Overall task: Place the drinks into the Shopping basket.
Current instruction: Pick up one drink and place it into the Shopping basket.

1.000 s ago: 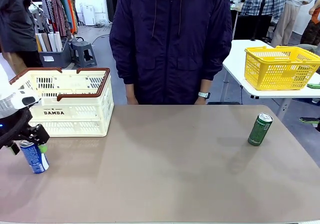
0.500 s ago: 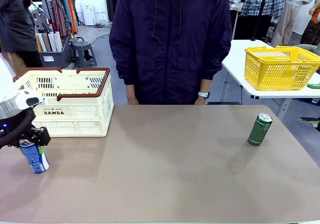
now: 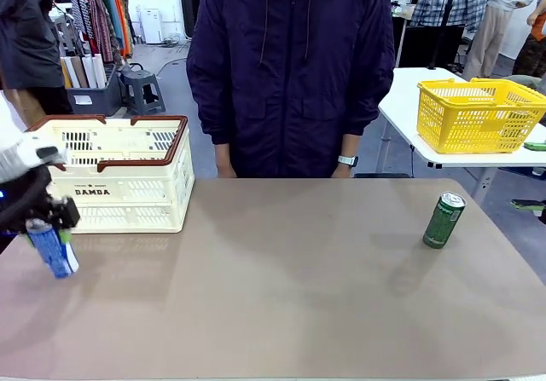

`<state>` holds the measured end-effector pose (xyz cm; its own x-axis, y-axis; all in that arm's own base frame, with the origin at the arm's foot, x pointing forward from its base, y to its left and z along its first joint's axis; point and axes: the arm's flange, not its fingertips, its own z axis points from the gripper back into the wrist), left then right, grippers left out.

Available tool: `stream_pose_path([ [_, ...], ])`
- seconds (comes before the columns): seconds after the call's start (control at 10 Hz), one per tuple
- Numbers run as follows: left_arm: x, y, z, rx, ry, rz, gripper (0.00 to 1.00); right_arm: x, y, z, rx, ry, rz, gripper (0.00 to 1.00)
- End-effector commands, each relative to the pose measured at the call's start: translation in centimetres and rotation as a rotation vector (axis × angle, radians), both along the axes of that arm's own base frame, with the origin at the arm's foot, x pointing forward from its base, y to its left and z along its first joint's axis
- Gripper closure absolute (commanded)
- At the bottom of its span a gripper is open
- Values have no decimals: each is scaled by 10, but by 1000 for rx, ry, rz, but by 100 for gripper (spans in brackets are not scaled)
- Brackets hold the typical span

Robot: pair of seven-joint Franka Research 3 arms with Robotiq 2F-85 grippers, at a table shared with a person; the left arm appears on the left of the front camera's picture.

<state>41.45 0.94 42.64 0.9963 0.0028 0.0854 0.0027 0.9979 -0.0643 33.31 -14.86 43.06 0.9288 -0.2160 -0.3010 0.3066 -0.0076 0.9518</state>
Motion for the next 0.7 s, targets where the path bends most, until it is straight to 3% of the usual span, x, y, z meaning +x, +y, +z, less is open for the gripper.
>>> stream_pose_path([
  [0.0,7,3,95,-33,-101,85,100,0,0,6,10,15,0,0],
  [0.2,7,-2,155,-43,-92,99,100,0,0,6,10,15,0,0],
  [0.3,5,0,174,-78,-45,89,100,0,0,6,10,15,0,0],
  [0.4,0,9,189,-105,-52,127,100,0,0,6,10,15,0,0],
  [0.5,-9,20,191,-146,1,176,100,0,0,6,10,15,0,0],
  [0.6,-7,2,188,-64,-79,84,100,0,0,6,10,15,0,0],
])
